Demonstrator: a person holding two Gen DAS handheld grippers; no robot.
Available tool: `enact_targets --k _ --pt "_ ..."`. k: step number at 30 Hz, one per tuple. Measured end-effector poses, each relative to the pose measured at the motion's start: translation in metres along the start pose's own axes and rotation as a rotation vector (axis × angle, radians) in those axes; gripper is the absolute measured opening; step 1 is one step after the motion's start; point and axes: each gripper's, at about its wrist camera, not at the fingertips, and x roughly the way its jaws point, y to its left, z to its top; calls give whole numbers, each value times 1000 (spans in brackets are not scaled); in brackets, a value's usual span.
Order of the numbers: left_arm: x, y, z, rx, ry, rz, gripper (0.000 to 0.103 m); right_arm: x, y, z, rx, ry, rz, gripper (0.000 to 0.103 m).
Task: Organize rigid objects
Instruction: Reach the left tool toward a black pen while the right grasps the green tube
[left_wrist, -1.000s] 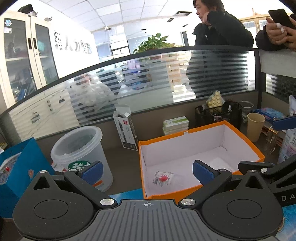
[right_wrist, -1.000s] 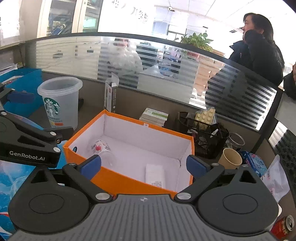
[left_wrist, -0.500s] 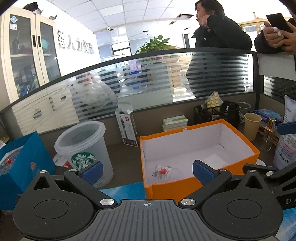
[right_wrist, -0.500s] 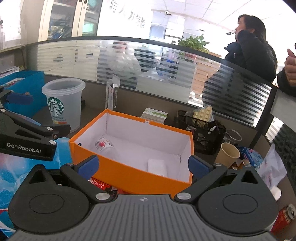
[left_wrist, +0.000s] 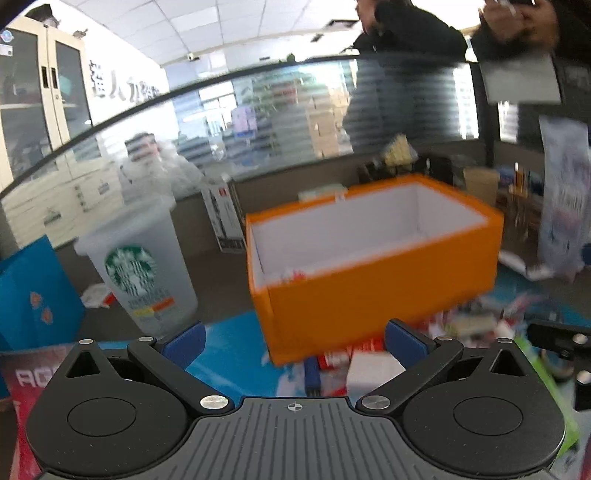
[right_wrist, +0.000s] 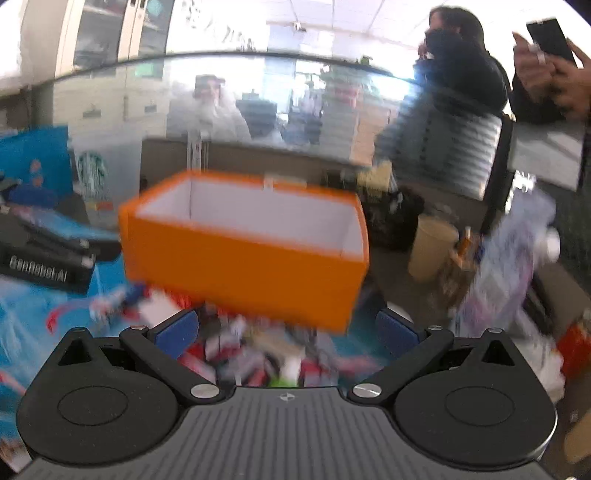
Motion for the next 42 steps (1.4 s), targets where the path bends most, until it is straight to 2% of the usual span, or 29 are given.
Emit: enact_targets --k 3,5,9,13,16,22,27,31,42 --pt "2 -14 -19 44 12 -34 103 0 1 -27 21 14 -16 101" --pt "0 -25 -32 89 7 -23 103 -1 3 -40 35 22 -9 101" --pt "-2 -46 -44 169 -19 -52 103 -6 12 -55 2 11 -29 100" --pt "2 -59 -48 209 -15 -96 103 -5 12 -61 17 19 -13 79" --pt "7 -61 -52 209 -1 -118 103 -4 8 -70 62 56 4 63" --pt "16 -62 -57 213 23 -179 103 -8 4 -83 107 95 14 60" --pt "25 -66 -60 215 41 -231 103 -3 7 -88 108 125 40 54" --pt "32 -61 -58 172 65 -274 103 2 5 -88 108 109 39 47" --pt "47 -55 -57 56 107 -375 102 19 -2 -80 85 90 68 41"
